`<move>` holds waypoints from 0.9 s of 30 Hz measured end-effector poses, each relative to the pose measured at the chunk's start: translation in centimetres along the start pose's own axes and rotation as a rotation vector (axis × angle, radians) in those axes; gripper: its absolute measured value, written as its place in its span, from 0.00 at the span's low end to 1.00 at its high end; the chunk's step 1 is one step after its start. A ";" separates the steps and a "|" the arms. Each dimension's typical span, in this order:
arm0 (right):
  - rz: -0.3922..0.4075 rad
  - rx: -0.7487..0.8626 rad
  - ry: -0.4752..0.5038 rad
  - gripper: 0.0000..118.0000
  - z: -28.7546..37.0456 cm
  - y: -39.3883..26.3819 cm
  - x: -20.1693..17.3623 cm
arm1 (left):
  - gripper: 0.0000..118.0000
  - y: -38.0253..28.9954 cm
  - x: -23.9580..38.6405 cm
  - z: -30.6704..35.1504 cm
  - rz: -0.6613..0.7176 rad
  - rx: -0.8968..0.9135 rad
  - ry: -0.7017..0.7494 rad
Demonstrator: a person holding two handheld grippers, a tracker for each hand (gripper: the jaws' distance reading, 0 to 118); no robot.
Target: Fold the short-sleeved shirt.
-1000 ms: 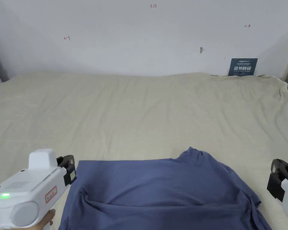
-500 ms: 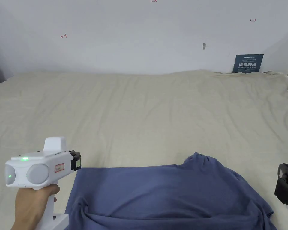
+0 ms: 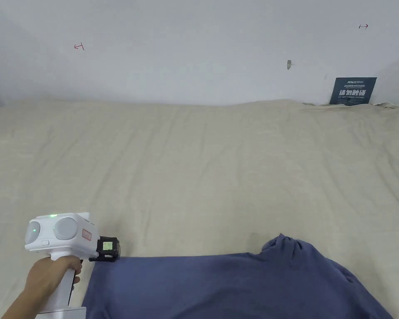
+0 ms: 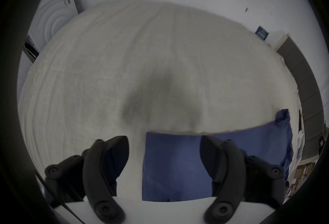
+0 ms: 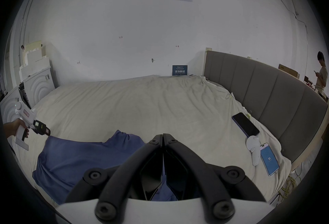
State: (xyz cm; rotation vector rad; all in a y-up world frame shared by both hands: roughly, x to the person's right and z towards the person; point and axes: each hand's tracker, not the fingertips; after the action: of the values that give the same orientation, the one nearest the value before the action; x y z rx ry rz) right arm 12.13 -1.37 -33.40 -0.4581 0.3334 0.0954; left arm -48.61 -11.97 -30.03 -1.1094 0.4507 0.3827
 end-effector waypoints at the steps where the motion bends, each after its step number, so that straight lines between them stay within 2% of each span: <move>1: -0.002 -0.006 -0.006 0.00 -0.2 0.0 -0.1 | 0.75 0.1 -0.1 -0.6 -0.004 0.007 0.012; 4: -0.003 -0.021 -0.018 0.00 -0.8 -0.2 0.0 | 0.71 0.1 -0.1 -2.1 -0.022 0.007 0.029; 5: -0.003 -0.026 -0.021 0.00 -1.0 -0.3 0.1 | 0.63 0.1 0.0 -2.5 -0.025 0.008 0.034; 6: -0.002 -0.032 -0.023 0.00 -1.2 -0.4 0.1 | 0.45 -0.4 0.4 -2.4 -0.026 0.013 0.038; 7: -0.003 -0.038 -0.024 0.00 -1.3 -0.5 0.1 | 0.34 -0.6 0.6 -2.4 -0.032 0.015 0.035; 9: -0.006 -0.046 -0.023 0.00 -1.5 -0.7 0.2 | 0.32 -1.1 0.8 -2.8 -0.035 0.018 0.002; 11: -0.001 -0.053 -0.026 0.00 -1.6 -0.7 0.2 | 0.30 -1.6 1.5 -2.4 -0.039 0.038 0.028; 14: -0.005 -0.060 -0.020 0.00 -2.0 -0.7 0.5 | 0.01 -1.8 1.8 -2.2 -0.048 0.055 -0.001; 17: -0.013 -0.076 0.000 0.00 -3.1 -0.3 1.0 | 0.00 -2.3 2.4 -1.6 -0.084 0.091 0.033; 23: -0.025 -0.158 0.092 0.00 -8.2 1.6 1.7 | 0.00 -3.6 2.3 2.3 -0.070 0.184 -0.050; 24: -0.005 -0.188 0.106 0.01 -9.4 1.8 1.6 | 0.00 -3.9 2.2 3.0 -0.071 0.197 -0.056; 25: -0.003 -0.213 0.116 0.05 -10.7 1.9 1.7 | 0.00 -4.1 2.0 3.6 -0.070 0.206 -0.065; 26: 0.011 -0.240 0.112 0.14 -11.9 1.9 1.7 | 0.00 -4.5 2.4 4.4 -0.067 0.212 -0.073; 27: 0.022 -0.282 0.121 0.32 -13.2 1.9 1.8 | 0.00 -4.7 2.5 5.0 -0.065 0.218 -0.078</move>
State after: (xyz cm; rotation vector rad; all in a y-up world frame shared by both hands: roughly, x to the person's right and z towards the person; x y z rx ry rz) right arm 9.66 -5.63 -45.98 -0.7413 0.4459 0.1372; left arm -43.35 -9.11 -25.84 -0.8915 0.3773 0.3109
